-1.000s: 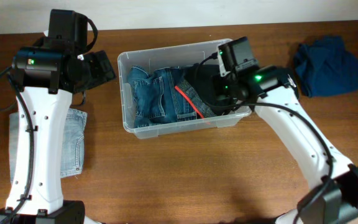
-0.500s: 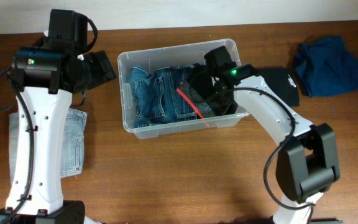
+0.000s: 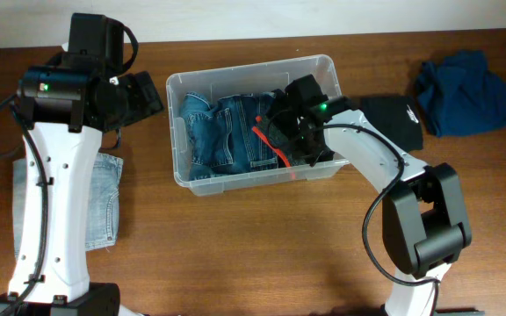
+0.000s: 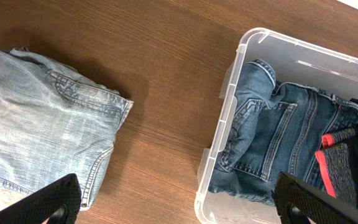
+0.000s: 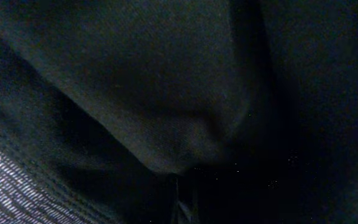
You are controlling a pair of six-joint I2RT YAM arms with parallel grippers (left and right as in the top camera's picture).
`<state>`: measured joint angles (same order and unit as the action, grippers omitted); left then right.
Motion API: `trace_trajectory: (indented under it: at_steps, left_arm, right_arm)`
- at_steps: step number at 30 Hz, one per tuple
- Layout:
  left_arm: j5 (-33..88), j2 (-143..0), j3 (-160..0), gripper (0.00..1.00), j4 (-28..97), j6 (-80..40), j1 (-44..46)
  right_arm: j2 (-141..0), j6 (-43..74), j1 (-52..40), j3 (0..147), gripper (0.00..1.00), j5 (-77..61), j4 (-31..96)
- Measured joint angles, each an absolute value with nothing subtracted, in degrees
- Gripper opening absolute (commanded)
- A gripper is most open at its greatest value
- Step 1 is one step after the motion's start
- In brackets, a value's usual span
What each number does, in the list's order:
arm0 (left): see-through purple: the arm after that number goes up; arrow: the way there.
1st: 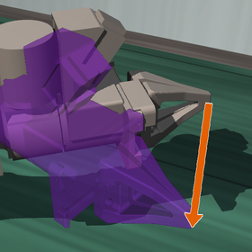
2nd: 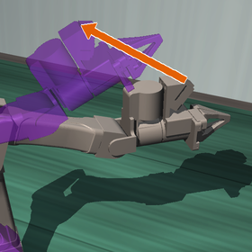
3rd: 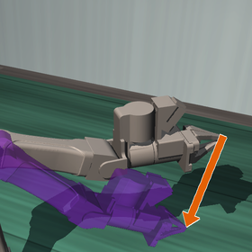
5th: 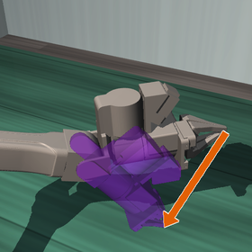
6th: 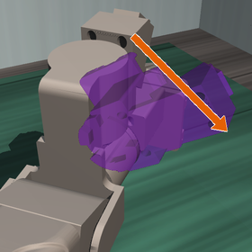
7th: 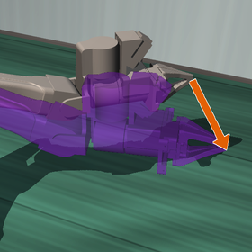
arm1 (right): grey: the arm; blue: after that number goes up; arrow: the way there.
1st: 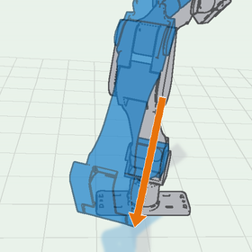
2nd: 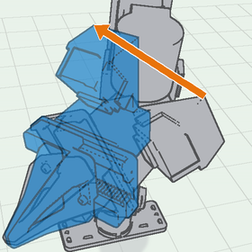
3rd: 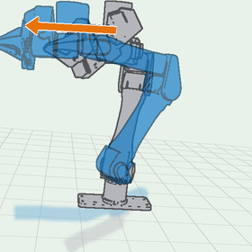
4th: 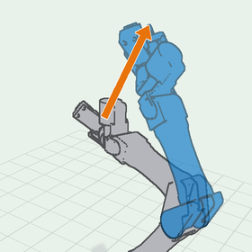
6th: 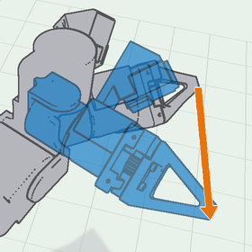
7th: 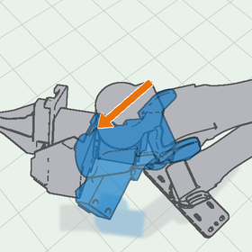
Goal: Pack container
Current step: 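Press the garment flat in the bin with the right gripper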
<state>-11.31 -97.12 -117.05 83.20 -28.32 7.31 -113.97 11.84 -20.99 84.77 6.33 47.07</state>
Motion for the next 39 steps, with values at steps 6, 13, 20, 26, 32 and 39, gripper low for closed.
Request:
trace_trajectory:
  at_steps: [6, 13, 20, 26, 32, 39]
  left_arm:
    - [-11.3, -97.1, -117.1, 0.99, 83.2, -28.3, 7.3]
    - [-11.3, -97.1, -117.1, 0.99, 83.2, -28.3, 7.3]
    - [-11.3, -97.1, -117.1, 0.99, 83.2, -28.3, 7.3]
    - [-11.3, -97.1, -117.1, 0.99, 83.2, -28.3, 7.3]
    - [-11.3, -97.1, -117.1, 0.99, 83.2, -28.3, 7.3]
    - [-11.3, -97.1, -117.1, 0.99, 83.2, -28.3, 7.3]
  right_arm:
    - [-113.4, 11.9, -21.0, 85.4, 0.04, 6.0, 49.1]
    - [-100.9, 11.9, -21.1, 86.8, 0.04, 5.5, 50.6]
    - [-95.0, 11.8, -21.1, 88.3, 0.04, 5.4, 53.4]
    - [-95.5, 11.9, -21.1, 88.3, 0.04, 4.3, 54.2]
    - [-95.5, 11.9, -21.1, 88.3, 0.04, 2.7, 54.5]
    - [-95.5, 11.9, -21.1, 88.3, 0.04, 2.5, 54.0]
